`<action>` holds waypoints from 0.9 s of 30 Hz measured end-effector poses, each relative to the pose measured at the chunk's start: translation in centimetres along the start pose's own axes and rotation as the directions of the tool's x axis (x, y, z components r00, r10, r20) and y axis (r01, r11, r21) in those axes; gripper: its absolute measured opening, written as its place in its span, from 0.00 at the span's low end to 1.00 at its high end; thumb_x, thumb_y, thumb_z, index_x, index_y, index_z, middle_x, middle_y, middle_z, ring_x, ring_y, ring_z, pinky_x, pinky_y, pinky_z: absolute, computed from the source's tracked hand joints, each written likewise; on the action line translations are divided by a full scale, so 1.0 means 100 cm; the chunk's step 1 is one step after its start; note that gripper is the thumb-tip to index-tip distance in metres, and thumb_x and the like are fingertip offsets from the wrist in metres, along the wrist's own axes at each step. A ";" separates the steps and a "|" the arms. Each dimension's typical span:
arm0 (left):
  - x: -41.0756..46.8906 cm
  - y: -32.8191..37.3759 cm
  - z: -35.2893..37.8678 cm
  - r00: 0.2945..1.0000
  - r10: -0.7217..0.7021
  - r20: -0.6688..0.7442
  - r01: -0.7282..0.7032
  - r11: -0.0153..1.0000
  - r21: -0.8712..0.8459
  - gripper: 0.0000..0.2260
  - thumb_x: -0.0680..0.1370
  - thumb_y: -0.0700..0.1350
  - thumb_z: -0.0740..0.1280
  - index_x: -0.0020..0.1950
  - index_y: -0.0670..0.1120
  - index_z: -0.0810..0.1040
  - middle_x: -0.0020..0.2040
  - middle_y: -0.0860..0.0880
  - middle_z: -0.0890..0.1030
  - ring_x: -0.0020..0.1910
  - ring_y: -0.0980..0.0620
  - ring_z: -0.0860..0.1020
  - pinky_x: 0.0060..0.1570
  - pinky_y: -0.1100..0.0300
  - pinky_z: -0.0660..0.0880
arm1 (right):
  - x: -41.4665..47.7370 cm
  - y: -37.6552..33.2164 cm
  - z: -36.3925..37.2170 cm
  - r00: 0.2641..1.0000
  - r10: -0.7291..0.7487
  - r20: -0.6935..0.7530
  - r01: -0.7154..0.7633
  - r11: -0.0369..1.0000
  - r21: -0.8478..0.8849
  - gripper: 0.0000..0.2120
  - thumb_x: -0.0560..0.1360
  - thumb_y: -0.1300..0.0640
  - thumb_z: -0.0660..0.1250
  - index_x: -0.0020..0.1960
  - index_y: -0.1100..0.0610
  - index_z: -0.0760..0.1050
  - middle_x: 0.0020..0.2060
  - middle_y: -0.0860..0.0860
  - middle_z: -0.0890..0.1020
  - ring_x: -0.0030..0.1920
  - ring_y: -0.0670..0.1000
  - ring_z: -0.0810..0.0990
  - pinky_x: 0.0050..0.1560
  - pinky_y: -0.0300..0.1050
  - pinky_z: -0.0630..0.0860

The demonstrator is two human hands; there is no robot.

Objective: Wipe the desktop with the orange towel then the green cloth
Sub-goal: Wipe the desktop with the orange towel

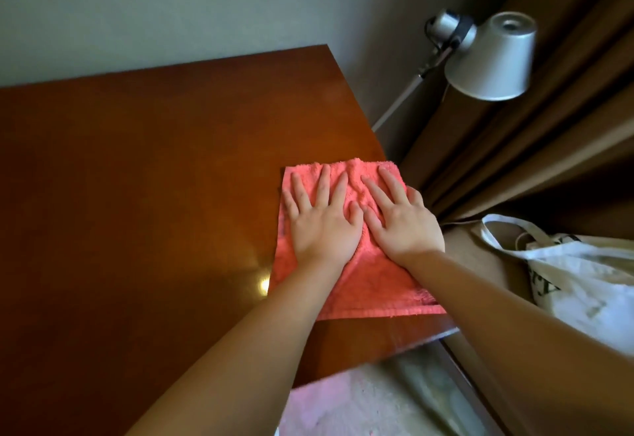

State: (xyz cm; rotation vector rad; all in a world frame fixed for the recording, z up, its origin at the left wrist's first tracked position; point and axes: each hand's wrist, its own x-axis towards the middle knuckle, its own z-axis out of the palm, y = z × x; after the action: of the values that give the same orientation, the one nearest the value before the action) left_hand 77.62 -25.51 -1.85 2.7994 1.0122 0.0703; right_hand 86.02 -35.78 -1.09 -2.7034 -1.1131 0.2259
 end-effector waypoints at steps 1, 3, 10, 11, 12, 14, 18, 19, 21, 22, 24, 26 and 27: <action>-0.011 0.003 0.001 1.000 -0.002 0.000 0.002 1.000 0.002 0.26 0.79 0.62 0.43 0.77 0.59 0.42 0.78 0.52 0.43 0.75 0.38 0.39 0.73 0.40 0.38 | -0.011 0.002 0.002 1.000 -0.002 -0.001 0.002 1.000 -0.005 0.25 0.79 0.37 0.46 0.76 0.38 0.51 0.77 0.42 0.50 0.73 0.57 0.57 0.66 0.53 0.66; -0.033 0.006 0.001 1.000 -0.010 0.000 0.010 1.000 0.007 0.26 0.79 0.62 0.43 0.77 0.59 0.42 0.78 0.52 0.43 0.75 0.38 0.38 0.73 0.41 0.38 | -0.031 0.005 0.005 1.000 -0.003 0.004 0.003 1.000 -0.018 0.25 0.79 0.37 0.45 0.76 0.38 0.50 0.77 0.43 0.50 0.73 0.58 0.56 0.69 0.54 0.63; -0.095 0.010 0.004 0.999 -0.033 -0.008 0.033 0.999 0.001 0.26 0.79 0.61 0.44 0.76 0.59 0.43 0.78 0.53 0.43 0.76 0.39 0.38 0.73 0.41 0.38 | -0.094 0.005 0.009 0.999 0.037 0.013 -0.035 0.995 -0.089 0.32 0.73 0.33 0.35 0.76 0.38 0.47 0.78 0.45 0.49 0.75 0.63 0.48 0.74 0.58 0.51; -0.103 0.010 0.004 1.000 -0.030 -0.006 0.030 1.000 0.002 0.26 0.79 0.61 0.44 0.76 0.59 0.43 0.78 0.53 0.43 0.76 0.39 0.38 0.73 0.42 0.38 | -0.102 0.004 0.010 0.999 0.042 0.009 -0.041 0.994 -0.101 0.35 0.71 0.32 0.33 0.76 0.38 0.47 0.78 0.45 0.49 0.76 0.64 0.47 0.74 0.60 0.49; -0.110 0.008 0.005 1.000 -0.023 -0.005 0.023 1.000 0.005 0.26 0.79 0.61 0.44 0.76 0.59 0.44 0.78 0.54 0.44 0.76 0.39 0.38 0.73 0.42 0.37 | -0.111 0.003 0.012 0.999 0.046 0.003 -0.046 0.992 -0.118 0.35 0.70 0.32 0.32 0.76 0.38 0.47 0.78 0.45 0.49 0.76 0.64 0.46 0.74 0.61 0.47; -0.123 0.003 0.005 1.000 -0.014 -0.006 0.014 1.000 0.008 0.26 0.79 0.62 0.44 0.76 0.59 0.44 0.78 0.54 0.43 0.76 0.39 0.38 0.73 0.42 0.37 | -0.126 -0.001 0.019 0.999 0.049 -0.019 -0.051 0.988 -0.148 0.35 0.71 0.32 0.32 0.76 0.39 0.47 0.78 0.46 0.50 0.76 0.64 0.45 0.74 0.62 0.42; -0.143 -0.014 0.006 0.999 -0.029 -0.024 0.029 0.999 -0.013 0.25 0.79 0.61 0.46 0.76 0.60 0.47 0.78 0.56 0.45 0.76 0.40 0.39 0.73 0.44 0.35 | -0.146 -0.020 0.027 0.998 0.042 -0.041 -0.047 0.990 -0.130 0.35 0.72 0.33 0.33 0.77 0.41 0.49 0.78 0.48 0.51 0.76 0.64 0.44 0.72 0.63 0.36; -0.149 -0.021 0.006 0.998 -0.041 -0.038 0.041 0.999 -0.015 0.25 0.79 0.61 0.46 0.76 0.60 0.50 0.78 0.55 0.47 0.76 0.40 0.41 0.72 0.44 0.36 | -0.150 -0.027 0.029 0.999 0.031 -0.038 -0.036 0.991 -0.128 0.35 0.72 0.33 0.32 0.77 0.41 0.48 0.78 0.48 0.50 0.76 0.64 0.43 0.72 0.62 0.35; -0.163 -0.040 0.003 0.992 -0.091 -0.083 0.090 0.996 -0.021 0.26 0.76 0.60 0.48 0.74 0.59 0.60 0.77 0.54 0.57 0.76 0.38 0.51 0.73 0.42 0.44 | -0.155 -0.045 0.034 1.000 -0.008 -0.019 0.005 0.993 -0.114 0.36 0.71 0.32 0.32 0.77 0.40 0.47 0.78 0.48 0.49 0.76 0.64 0.43 0.71 0.62 0.34; -0.171 -0.052 0.001 0.987 -0.120 -0.109 0.118 0.993 -0.026 0.26 0.75 0.60 0.50 0.72 0.57 0.66 0.75 0.53 0.63 0.75 0.37 0.56 0.72 0.41 0.50 | -0.158 -0.056 0.037 0.999 -0.036 -0.007 0.035 0.993 -0.110 0.36 0.70 0.32 0.31 0.77 0.40 0.47 0.78 0.48 0.48 0.76 0.64 0.42 0.71 0.62 0.33; -0.185 -0.082 -0.001 0.975 -0.167 -0.145 0.166 0.986 -0.019 0.25 0.74 0.59 0.53 0.69 0.56 0.71 0.72 0.52 0.68 0.72 0.36 0.62 0.70 0.39 0.55 | -0.163 -0.084 0.043 0.994 -0.104 0.019 0.106 0.989 -0.104 0.39 0.69 0.30 0.27 0.76 0.41 0.46 0.78 0.48 0.48 0.76 0.65 0.42 0.70 0.62 0.32; -0.198 -0.115 -0.008 0.965 -0.216 -0.148 0.217 0.976 -0.012 0.25 0.73 0.59 0.54 0.69 0.55 0.72 0.71 0.52 0.70 0.71 0.36 0.64 0.69 0.38 0.58 | -0.167 -0.116 0.050 0.985 -0.165 0.055 0.170 0.980 -0.105 0.41 0.66 0.29 0.22 0.76 0.40 0.43 0.78 0.48 0.46 0.75 0.65 0.41 0.69 0.63 0.31; -0.205 -0.132 -0.012 0.958 -0.243 -0.153 0.244 0.970 -0.013 0.25 0.73 0.59 0.55 0.68 0.55 0.72 0.71 0.51 0.71 0.70 0.35 0.65 0.68 0.37 0.59 | -0.168 -0.133 0.054 0.978 -0.193 0.085 0.202 0.972 -0.119 0.40 0.66 0.30 0.23 0.76 0.40 0.40 0.77 0.48 0.43 0.75 0.66 0.40 0.69 0.64 0.30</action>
State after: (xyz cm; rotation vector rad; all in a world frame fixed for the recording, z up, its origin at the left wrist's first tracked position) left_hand 53.40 -28.49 -2.66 2.6832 1.3868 0.2565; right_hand 64.03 -37.72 -1.92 -2.6859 -1.4544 0.2300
